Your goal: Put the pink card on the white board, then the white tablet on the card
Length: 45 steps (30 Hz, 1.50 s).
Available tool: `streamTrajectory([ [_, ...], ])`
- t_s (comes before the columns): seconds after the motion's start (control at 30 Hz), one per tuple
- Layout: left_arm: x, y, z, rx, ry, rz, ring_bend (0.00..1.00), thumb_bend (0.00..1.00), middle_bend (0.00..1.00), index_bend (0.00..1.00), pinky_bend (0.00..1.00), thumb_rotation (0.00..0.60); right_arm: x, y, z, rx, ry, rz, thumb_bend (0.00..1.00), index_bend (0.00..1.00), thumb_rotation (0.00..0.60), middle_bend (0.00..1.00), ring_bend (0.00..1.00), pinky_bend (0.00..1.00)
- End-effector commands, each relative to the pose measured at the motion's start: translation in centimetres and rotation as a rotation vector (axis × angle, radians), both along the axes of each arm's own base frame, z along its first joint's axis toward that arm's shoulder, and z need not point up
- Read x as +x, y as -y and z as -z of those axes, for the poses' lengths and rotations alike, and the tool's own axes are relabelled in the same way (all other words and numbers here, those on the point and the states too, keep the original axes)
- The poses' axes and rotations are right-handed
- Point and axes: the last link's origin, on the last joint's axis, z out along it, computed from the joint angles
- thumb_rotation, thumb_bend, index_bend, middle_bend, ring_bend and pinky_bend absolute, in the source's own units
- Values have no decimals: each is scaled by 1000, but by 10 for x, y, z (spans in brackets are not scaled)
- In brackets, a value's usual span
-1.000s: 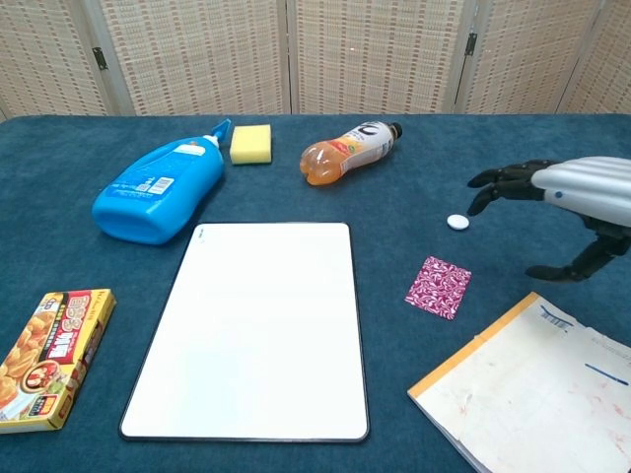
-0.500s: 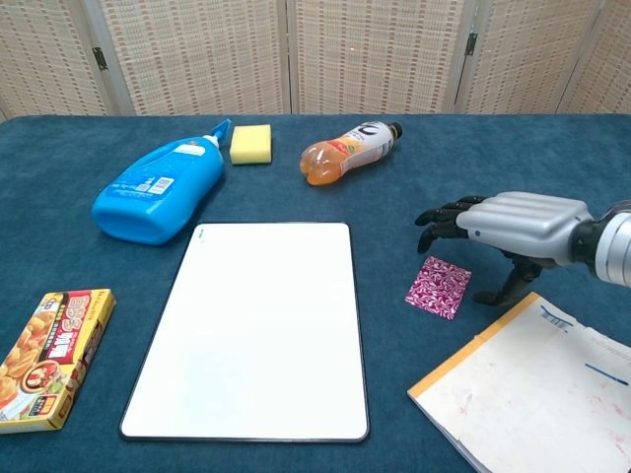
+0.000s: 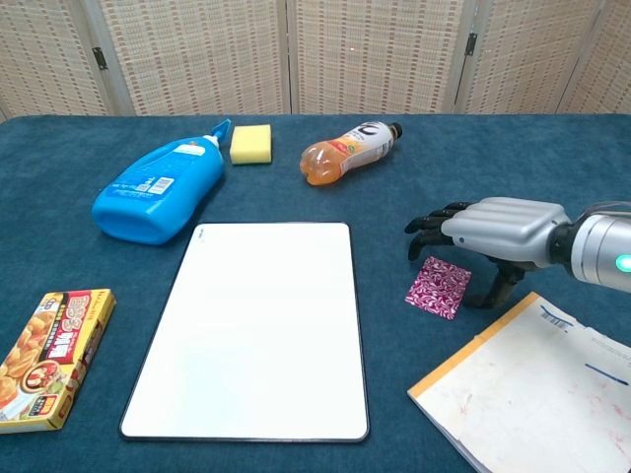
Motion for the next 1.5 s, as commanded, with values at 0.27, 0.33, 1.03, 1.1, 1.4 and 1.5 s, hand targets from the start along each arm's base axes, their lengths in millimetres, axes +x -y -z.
streamTrajectory([
  [0.27, -1, -1, 1, -3, -1, -3, 85, 239, 111, 199, 0, 600, 1, 2, 3, 15, -27, 3, 343, 209, 600, 66, 0, 0],
  [0.33, -1, -1, 1, -3, 1, -2, 85, 239, 111, 201, 0, 600, 2, 3, 3, 16, -31, 1, 343, 220, 600, 69, 0, 0],
  [1.03, -3, 0, 1, -2, 9, 0, 85, 239, 111, 203, 0, 600, 3, 2, -1, -12, -35, 0, 344, 373, 600, 120, 0, 0],
  [1.1, -3, 0, 2, -3, 10, 1, 85, 239, 111, 202, 0, 600, 3, 1, -2, -16, -33, 1, 344, 373, 600, 121, 0, 0],
  [1.4, -4, 1, 2, -3, 12, 1, 85, 238, 110, 201, 0, 600, 4, 1, -4, -29, -24, -1, 343, 373, 600, 125, 0, 0],
  [1.5, -4, 1, 2, -3, 13, 3, 85, 238, 110, 201, 0, 600, 6, 2, -7, -36, -16, -8, 343, 373, 600, 127, 0, 0],
])
